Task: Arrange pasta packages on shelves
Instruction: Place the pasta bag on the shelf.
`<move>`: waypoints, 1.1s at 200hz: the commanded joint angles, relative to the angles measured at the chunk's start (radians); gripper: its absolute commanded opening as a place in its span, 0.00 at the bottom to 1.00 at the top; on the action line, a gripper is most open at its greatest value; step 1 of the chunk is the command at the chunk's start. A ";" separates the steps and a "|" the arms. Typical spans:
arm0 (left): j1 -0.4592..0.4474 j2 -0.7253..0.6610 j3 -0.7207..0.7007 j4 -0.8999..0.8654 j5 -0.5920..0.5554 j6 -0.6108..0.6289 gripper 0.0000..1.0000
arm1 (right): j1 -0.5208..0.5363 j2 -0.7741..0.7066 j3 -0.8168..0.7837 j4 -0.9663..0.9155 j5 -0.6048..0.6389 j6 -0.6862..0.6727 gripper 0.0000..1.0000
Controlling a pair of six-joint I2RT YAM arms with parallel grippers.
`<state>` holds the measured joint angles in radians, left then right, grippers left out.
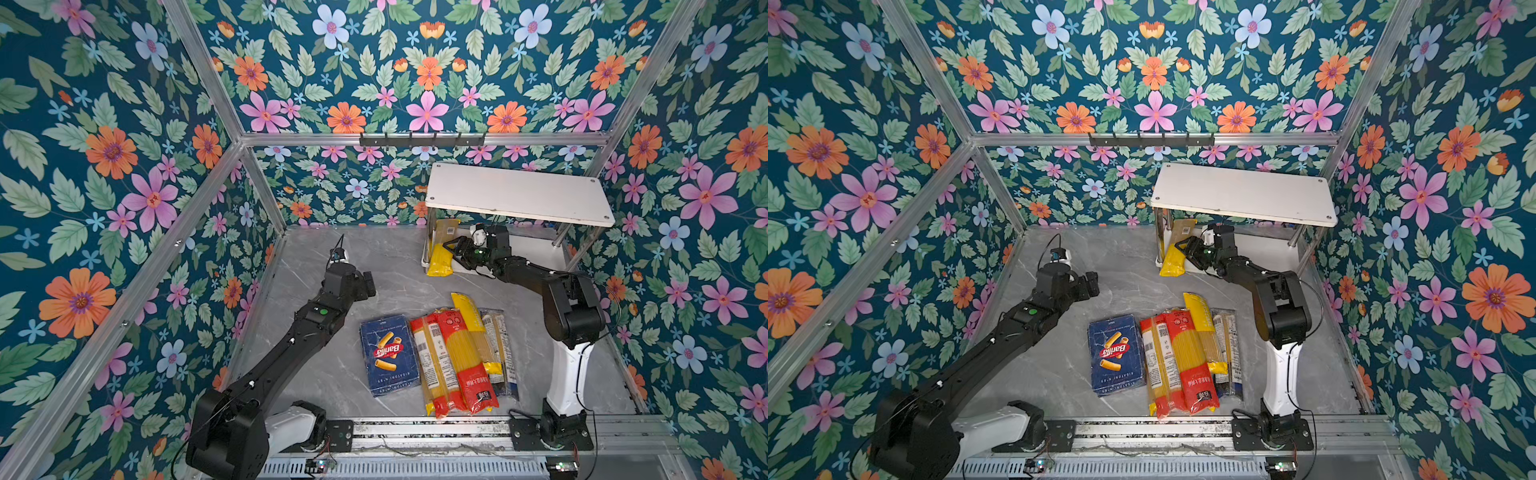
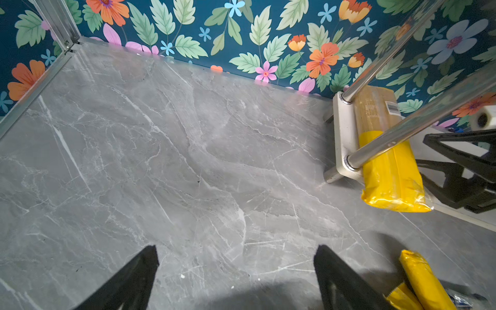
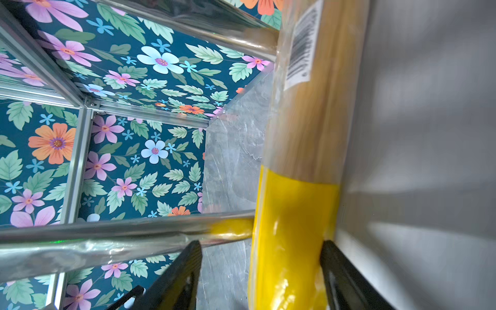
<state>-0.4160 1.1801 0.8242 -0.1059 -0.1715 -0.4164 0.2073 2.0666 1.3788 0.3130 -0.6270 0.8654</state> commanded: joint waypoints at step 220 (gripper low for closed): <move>-0.139 -0.017 -0.056 -0.054 0.071 -0.087 0.92 | 0.209 -0.765 -0.553 -0.450 0.226 -0.216 0.73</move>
<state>-0.5068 1.1572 0.7639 -0.1516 -0.0948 -0.4908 0.3843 1.3743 0.8532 0.0139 -0.4911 0.6945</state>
